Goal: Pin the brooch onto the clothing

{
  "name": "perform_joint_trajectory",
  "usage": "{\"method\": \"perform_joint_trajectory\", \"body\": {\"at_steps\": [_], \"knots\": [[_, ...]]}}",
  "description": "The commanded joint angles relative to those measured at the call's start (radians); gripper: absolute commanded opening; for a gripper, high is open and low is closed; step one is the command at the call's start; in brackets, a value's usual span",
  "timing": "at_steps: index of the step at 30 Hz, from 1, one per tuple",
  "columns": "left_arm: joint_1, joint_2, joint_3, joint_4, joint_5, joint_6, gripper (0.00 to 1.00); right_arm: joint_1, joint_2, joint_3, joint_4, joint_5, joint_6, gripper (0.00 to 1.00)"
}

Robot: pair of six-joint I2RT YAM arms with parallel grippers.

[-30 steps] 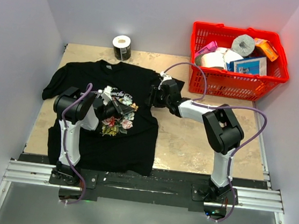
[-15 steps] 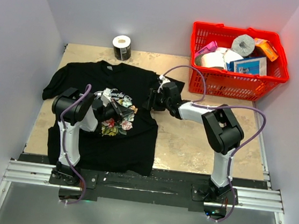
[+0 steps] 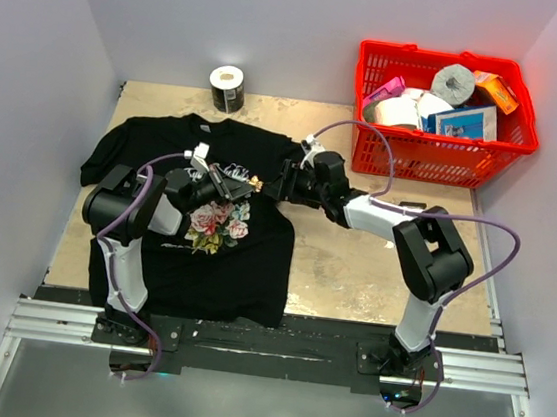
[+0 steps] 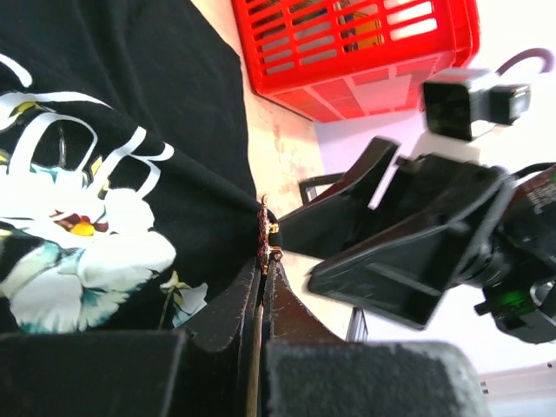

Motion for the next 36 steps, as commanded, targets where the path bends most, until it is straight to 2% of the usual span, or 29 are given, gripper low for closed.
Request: {"method": "perform_joint_trajectory", "body": {"at_steps": [1, 9, 14, 36], "knots": [[-0.022, 0.011, 0.040, 0.223, 0.095, -0.018, 0.00, -0.022, -0.066, -0.033, 0.078, -0.033, 0.046, 0.59], [-0.023, 0.017, 0.059, 0.196, 0.179, -0.010, 0.00, -0.067, -0.069, -0.075, 0.170, -0.102, 0.089, 0.61], [-0.023, 0.043, 0.051, 0.295, 0.187, -0.072, 0.00, -0.082, -0.042, -0.091, 0.225, -0.131, 0.123, 0.61], [-0.032, 0.034, 0.051, 0.246, 0.182, -0.031, 0.00, -0.088, 0.029, -0.091, 0.308, -0.199, 0.173, 0.61]]}}
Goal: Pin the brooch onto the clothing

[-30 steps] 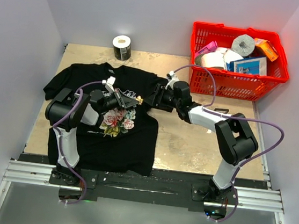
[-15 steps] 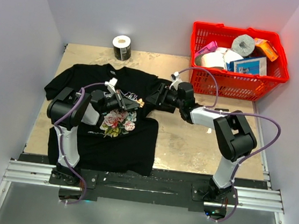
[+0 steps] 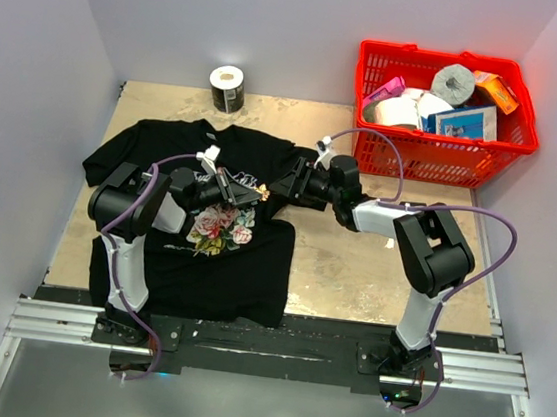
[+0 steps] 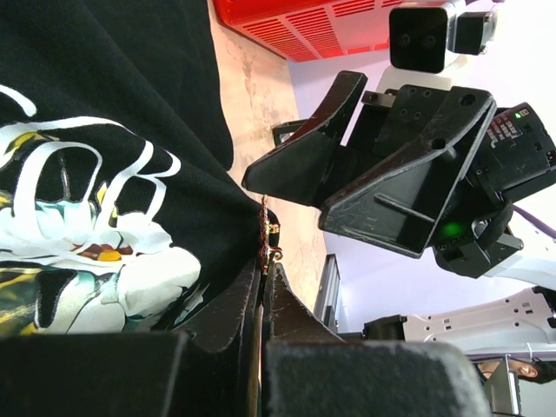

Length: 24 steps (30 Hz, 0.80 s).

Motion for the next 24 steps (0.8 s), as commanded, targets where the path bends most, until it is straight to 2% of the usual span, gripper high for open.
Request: {"method": "perform_joint_trajectory", "body": {"at_steps": [1, 24], "knots": [[-0.014, -0.008, 0.013, 0.254, 0.028, 0.021, 0.00, -0.004, 0.005, 0.003, 0.070, -0.042, 0.020, 0.61], [-0.019, -0.022, 0.013, 0.237, 0.016, 0.035, 0.00, -0.002, -0.027, -0.048, 0.065, -0.050, 0.023, 0.60]]}}
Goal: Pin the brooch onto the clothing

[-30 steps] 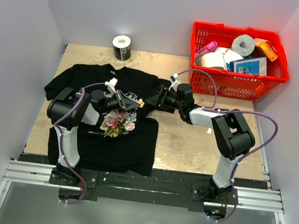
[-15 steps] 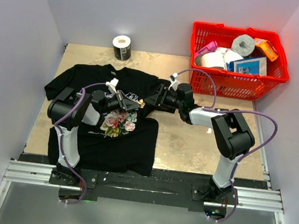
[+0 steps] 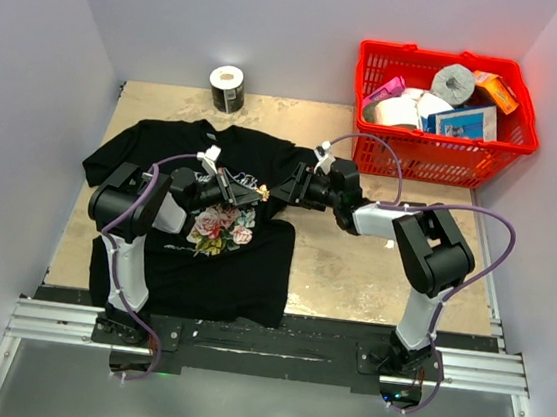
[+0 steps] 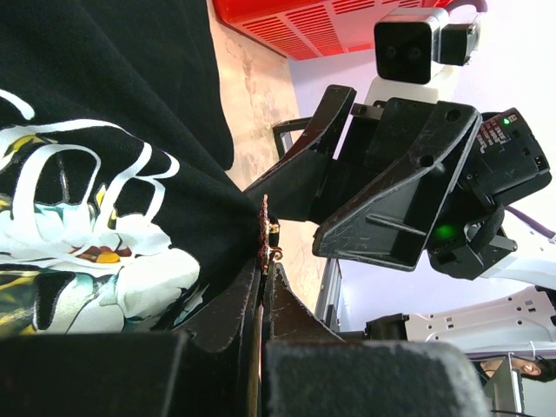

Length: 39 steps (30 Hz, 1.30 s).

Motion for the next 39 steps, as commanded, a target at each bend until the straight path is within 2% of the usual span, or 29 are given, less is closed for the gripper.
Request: {"method": "perform_joint_trajectory", "body": {"at_steps": [1, 12, 27, 39], "knots": [[-0.016, -0.022, 0.011, 0.236, 0.016, 0.026, 0.00, -0.002, -0.029, -0.012, 0.035, -0.002, -0.002, 0.60], [-0.031, -0.016, 0.011, 0.226, 0.013, 0.036, 0.00, -0.002, -0.052, -0.011, 0.064, -0.023, 0.009, 0.60], [-0.031, -0.054, 0.020, 0.099, -0.007, 0.140, 0.00, -0.001, -0.127, -0.065, 0.071, -0.034, 0.045, 0.59], [-0.031, -0.066, 0.025, 0.044, -0.016, 0.169, 0.00, 0.028, -0.136, -0.051, 0.065, -0.023, 0.050, 0.58]]}}
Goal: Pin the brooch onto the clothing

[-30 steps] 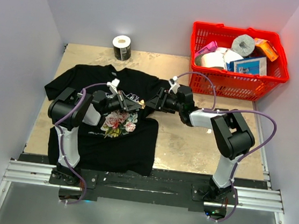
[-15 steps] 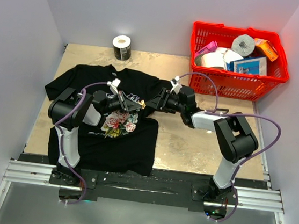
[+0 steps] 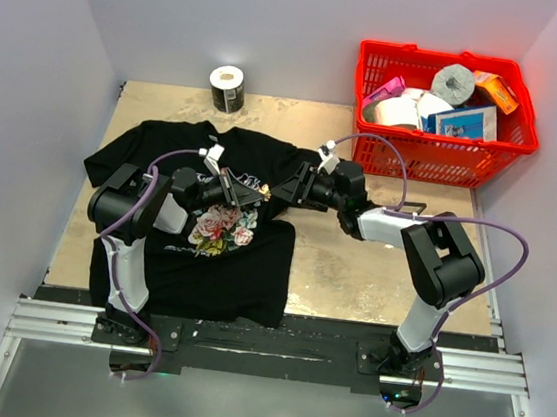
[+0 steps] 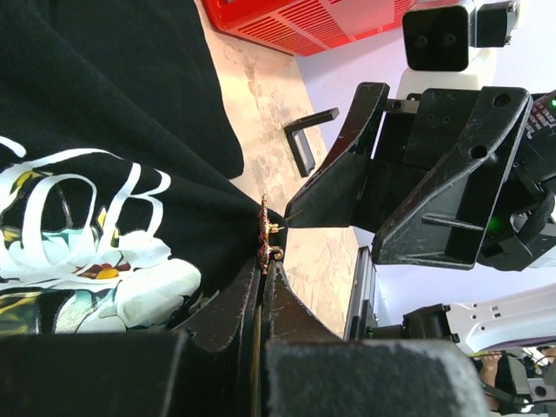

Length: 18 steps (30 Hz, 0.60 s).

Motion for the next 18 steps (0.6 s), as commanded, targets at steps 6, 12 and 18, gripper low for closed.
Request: {"method": "perform_joint_trajectory", "body": {"at_steps": [6, 12, 18], "knots": [[-0.011, -0.062, 0.034, -0.028, -0.007, 0.088, 0.00, 0.029, -0.078, 0.024, -0.035, 0.022, -0.031, 0.58], [-0.014, -0.091, 0.041, -0.106, -0.024, 0.143, 0.00, 0.048, -0.097, 0.036, -0.065, 0.042, -0.045, 0.58], [-0.021, -0.109, 0.046, -0.121, -0.030, 0.168, 0.00, 0.078, -0.087, 0.067, -0.120, 0.082, -0.083, 0.59]]}}
